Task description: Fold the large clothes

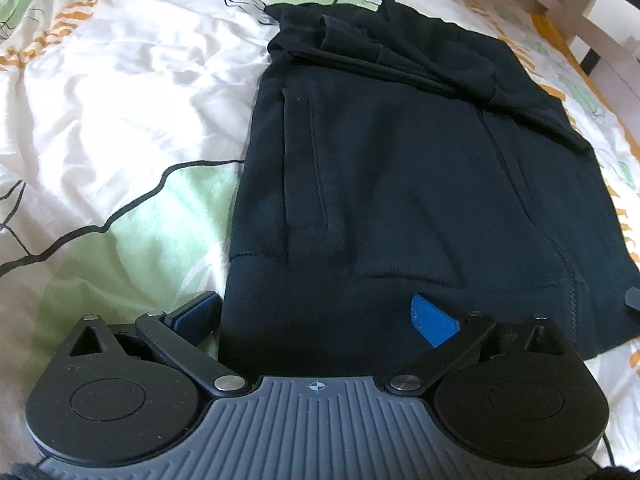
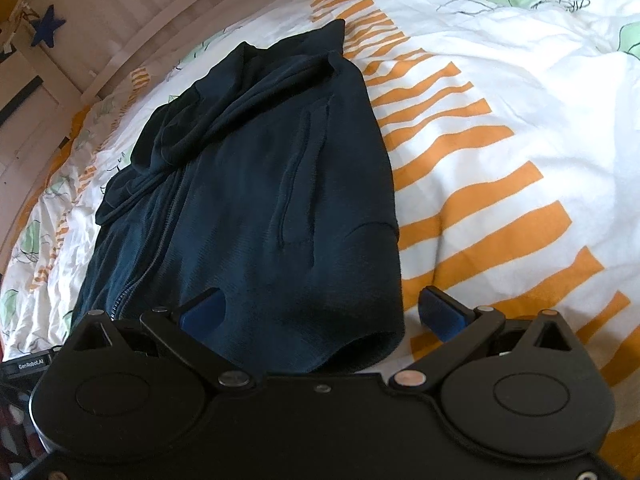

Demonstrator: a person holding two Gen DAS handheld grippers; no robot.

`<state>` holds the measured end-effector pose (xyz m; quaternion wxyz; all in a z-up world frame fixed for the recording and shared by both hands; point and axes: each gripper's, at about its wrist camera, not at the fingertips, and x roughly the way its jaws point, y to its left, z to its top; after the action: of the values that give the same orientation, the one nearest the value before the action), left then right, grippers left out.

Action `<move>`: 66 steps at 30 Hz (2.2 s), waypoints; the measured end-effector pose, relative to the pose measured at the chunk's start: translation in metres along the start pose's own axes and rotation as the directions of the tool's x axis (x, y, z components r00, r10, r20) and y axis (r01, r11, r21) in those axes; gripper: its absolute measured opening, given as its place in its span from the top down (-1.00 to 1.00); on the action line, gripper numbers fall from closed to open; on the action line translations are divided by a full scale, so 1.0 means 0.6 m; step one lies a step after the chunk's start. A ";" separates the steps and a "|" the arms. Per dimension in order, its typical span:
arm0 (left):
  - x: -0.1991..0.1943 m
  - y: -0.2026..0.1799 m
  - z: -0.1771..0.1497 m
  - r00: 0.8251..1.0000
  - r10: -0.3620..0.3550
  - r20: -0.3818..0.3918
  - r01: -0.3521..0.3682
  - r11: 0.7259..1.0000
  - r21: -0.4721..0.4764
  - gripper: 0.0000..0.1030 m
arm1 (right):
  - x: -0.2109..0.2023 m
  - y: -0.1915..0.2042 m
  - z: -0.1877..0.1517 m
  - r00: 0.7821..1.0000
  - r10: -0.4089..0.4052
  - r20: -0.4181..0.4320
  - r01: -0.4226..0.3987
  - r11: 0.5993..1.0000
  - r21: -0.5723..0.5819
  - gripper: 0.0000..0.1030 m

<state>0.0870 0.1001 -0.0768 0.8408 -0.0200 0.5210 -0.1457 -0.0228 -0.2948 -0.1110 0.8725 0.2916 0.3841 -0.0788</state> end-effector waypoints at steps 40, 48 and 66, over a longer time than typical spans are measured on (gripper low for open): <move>-0.068 0.017 -0.016 0.960 -0.107 0.257 0.140 0.983 -0.116 0.69 | -0.033 -0.028 0.009 0.992 0.120 0.043 -0.125 0.981 0.146 0.56; -0.090 0.019 0.000 0.932 -0.155 0.328 0.216 0.963 -0.159 0.69 | -0.060 -0.038 0.035 0.942 0.298 0.155 -0.325 0.926 0.193 0.67; -0.074 -0.004 0.271 0.839 -0.194 0.509 0.323 0.929 -0.179 0.69 | -0.008 0.046 0.266 0.868 0.389 0.307 -0.432 0.898 0.081 0.74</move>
<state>0.2115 0.0905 0.0366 0.9061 -0.2356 0.3016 -0.1801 0.0836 -0.3635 -0.0097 0.8910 0.4159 0.1775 0.0399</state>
